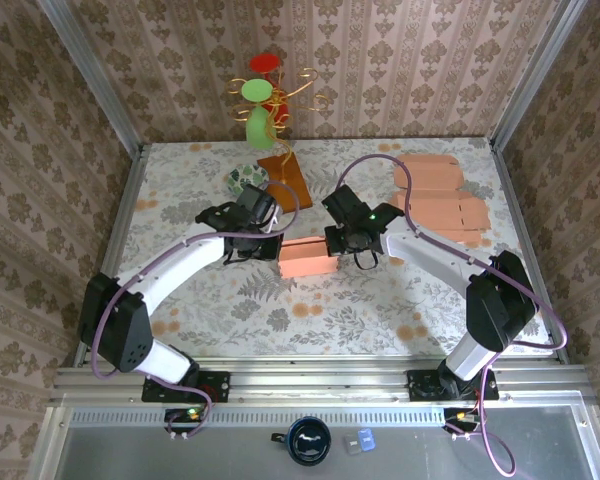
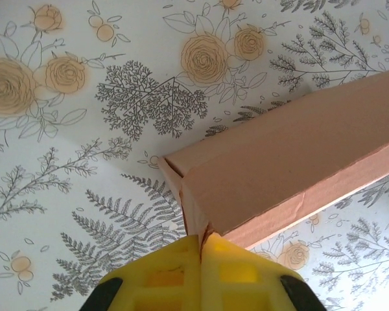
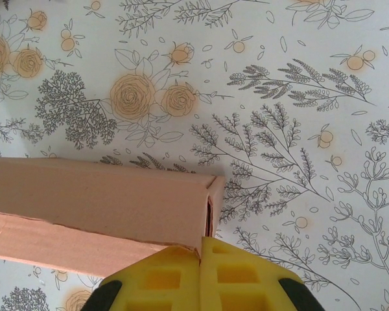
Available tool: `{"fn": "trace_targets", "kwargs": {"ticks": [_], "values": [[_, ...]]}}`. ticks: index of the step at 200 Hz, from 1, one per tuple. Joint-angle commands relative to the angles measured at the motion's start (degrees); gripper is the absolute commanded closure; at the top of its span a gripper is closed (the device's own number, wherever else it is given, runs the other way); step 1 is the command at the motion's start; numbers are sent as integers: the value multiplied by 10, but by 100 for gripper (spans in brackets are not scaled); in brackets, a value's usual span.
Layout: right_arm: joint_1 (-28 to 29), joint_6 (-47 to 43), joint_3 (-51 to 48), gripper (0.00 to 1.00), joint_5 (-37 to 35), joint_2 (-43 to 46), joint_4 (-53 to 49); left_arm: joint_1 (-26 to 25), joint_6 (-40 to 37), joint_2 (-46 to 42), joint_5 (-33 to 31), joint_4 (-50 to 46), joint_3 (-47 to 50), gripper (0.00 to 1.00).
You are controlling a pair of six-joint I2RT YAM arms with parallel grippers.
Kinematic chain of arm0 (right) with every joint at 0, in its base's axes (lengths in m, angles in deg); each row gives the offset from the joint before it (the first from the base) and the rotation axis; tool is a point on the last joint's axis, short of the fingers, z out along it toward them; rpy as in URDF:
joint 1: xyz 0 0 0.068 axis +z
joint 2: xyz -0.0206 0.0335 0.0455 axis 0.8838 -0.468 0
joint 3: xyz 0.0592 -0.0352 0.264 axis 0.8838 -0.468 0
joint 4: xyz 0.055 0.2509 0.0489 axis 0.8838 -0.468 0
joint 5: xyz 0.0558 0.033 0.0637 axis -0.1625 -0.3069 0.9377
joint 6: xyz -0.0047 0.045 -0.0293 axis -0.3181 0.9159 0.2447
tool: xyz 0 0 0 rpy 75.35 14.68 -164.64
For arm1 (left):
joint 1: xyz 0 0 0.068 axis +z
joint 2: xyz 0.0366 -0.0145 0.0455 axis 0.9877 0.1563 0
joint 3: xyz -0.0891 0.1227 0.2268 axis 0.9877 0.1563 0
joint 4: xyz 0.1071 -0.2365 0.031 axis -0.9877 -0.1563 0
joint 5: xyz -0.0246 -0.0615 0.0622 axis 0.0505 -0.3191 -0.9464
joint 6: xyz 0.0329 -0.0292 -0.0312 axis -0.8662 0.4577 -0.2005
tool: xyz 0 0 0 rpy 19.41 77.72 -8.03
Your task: Fold the paper box
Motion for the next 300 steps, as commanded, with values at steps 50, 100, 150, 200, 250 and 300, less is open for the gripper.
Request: {"fn": "trace_targets", "kwargs": {"ticks": [50,100,150,200,250,300], "values": [[6,25,-2,100,-16,-11,-14,11,112,33,24,-74,-43,100],[7,26,-6,100,-16,-8,-12,14,142,34,33,-48,-22,100],[7,27,-4,100,-16,-11,-13,24,173,31,66,-37,-17,100],[7,25,-7,100,-19,-11,-13,48,162,43,105,-82,-49,100],[7,23,-7,100,-19,-14,-15,72,138,68,146,-122,-84,100],[7,21,-7,100,-19,-15,-13,74,117,76,145,-121,-71,100]]}}
